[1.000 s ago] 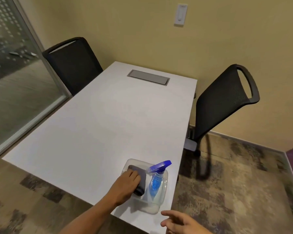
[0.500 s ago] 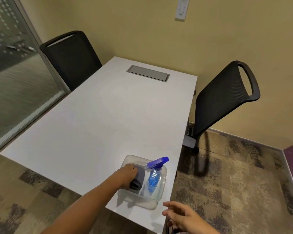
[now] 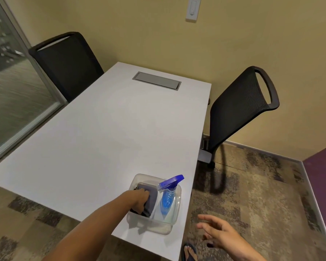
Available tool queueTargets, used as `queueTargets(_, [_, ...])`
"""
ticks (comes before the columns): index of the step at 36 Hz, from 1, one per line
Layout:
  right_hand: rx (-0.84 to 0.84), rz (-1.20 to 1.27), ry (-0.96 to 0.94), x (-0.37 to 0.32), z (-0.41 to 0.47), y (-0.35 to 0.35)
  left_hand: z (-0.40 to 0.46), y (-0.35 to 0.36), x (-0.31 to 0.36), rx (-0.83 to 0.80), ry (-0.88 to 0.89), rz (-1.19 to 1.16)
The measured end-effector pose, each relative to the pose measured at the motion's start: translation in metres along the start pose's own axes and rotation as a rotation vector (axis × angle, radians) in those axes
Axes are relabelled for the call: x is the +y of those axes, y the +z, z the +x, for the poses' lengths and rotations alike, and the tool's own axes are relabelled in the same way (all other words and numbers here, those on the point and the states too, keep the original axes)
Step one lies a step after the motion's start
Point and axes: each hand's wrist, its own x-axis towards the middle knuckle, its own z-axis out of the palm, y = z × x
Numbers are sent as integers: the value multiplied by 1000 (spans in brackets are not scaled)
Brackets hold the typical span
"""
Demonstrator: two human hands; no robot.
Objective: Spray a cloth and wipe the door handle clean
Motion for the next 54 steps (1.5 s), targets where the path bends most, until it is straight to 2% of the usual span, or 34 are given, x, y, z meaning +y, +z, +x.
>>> queueTargets(10, [30, -35, 18, 6, -3, -8, 4, 10, 8, 242, -47, -62])
queueTargets(14, [-4, -78, 28, 5, 2, -9, -2, 14, 12, 238, -70, -102])
queueTargets(23, [-207, -404, -87, -28, 47, 1, -29, 18, 28, 300, -186, -245])
queueTargets(27, [-268, -545, -172, -41, 63, -2, -45, 23, 40, 361, -236, -229])
queueTargets(34, [-413, -748, -310, -58, 74, -9, -73, 38, 80, 573, -402, -295])
queueTargets(40, [-506, -876, -400, -60, 79, -7, -95, 56, 125, 720, -601, -458])
queueTargets(49, [-578, -1095, -501, -27, 75, 18, -134, 106, 180, 768, -899, -727])
queueTargets(54, [-661, -1146, -657, -1, 61, 29, -162, 142, 216, 786, -1090, -858])
